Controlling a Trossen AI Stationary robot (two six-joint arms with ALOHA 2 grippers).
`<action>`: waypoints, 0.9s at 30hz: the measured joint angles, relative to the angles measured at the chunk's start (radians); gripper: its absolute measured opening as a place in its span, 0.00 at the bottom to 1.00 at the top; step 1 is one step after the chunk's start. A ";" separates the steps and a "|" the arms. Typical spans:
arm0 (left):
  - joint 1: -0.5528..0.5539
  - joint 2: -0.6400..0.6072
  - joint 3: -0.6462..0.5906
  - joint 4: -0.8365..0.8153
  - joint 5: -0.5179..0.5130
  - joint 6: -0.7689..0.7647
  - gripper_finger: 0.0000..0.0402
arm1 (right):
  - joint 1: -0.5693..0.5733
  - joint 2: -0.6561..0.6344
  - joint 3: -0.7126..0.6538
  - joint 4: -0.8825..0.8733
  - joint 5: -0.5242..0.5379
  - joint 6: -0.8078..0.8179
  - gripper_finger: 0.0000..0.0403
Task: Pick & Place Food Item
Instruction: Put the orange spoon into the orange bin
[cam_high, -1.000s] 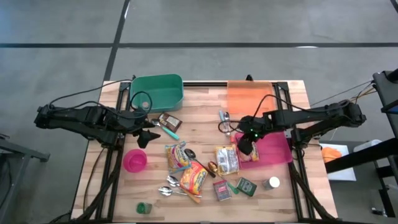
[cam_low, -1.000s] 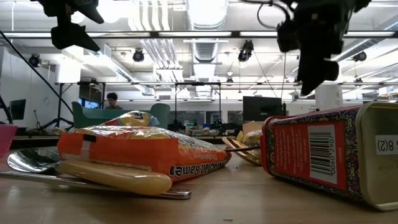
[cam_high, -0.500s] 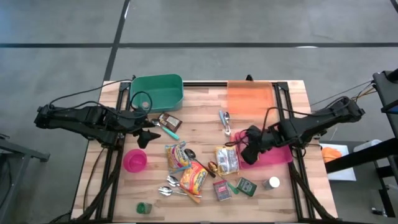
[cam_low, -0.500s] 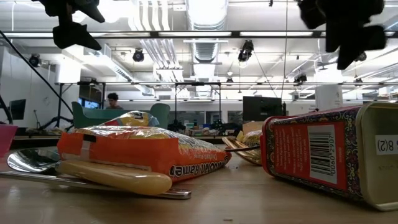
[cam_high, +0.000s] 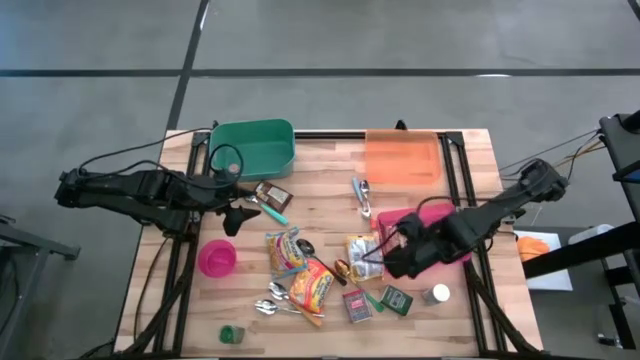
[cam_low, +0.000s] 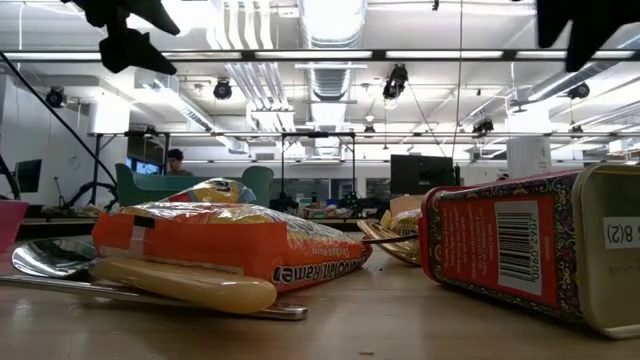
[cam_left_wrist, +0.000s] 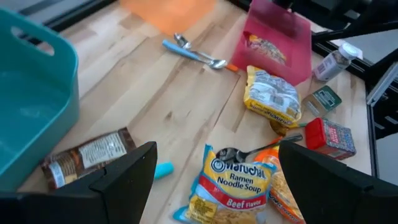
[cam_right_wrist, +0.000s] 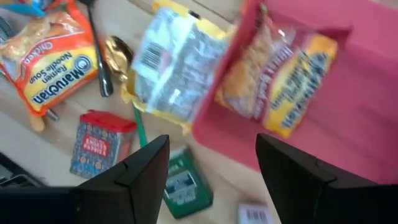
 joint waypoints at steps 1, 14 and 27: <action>0.000 0.000 0.000 0.007 0.000 0.013 0.84 | -0.005 0.030 0.012 -0.002 0.011 -0.016 0.58; 0.000 0.000 0.000 0.009 0.072 -0.050 0.84 | -0.361 0.271 0.150 0.018 0.020 -0.369 0.58; -0.001 0.000 0.000 -0.028 0.072 -0.053 0.84 | -0.729 0.289 0.083 0.321 -0.101 -0.642 0.58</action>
